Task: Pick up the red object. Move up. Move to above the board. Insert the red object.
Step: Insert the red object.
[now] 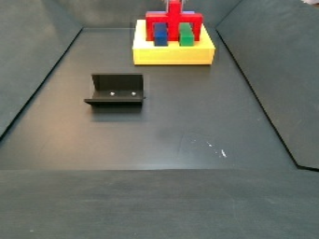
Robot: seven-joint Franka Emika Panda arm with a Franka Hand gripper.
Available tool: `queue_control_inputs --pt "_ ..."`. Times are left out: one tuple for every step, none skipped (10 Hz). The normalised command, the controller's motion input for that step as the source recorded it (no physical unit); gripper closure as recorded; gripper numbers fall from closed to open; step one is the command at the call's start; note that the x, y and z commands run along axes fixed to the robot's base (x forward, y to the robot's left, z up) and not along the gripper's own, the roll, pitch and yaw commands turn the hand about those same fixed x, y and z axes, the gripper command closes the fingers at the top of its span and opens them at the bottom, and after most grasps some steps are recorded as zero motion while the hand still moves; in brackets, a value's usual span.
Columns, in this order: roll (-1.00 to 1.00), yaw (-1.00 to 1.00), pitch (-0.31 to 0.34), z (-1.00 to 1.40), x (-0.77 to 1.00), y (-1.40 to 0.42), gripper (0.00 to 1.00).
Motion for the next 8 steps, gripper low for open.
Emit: queue_control_inputs --pt "-0.10 0.00 0.010 -0.12 0.00 -0.09 1.00" --pt "-0.04 0.00 0.021 -0.21 0.00 -0.01 1.00" --pt "0.00 0.00 0.000 -0.29 0.00 0.09 1.00" --pt "0.10 -0.05 0.000 -0.34 -0.05 0.24 1.00" --pt "0.05 -0.02 -0.001 -0.51 -0.05 0.17 1.00" --pt "0.08 0.00 0.000 -0.63 0.00 0.03 1.00" --pt "0.08 0.00 0.000 -0.53 0.00 0.00 1.00" --pt "0.00 0.00 0.000 0.00 0.00 0.00 1.00"
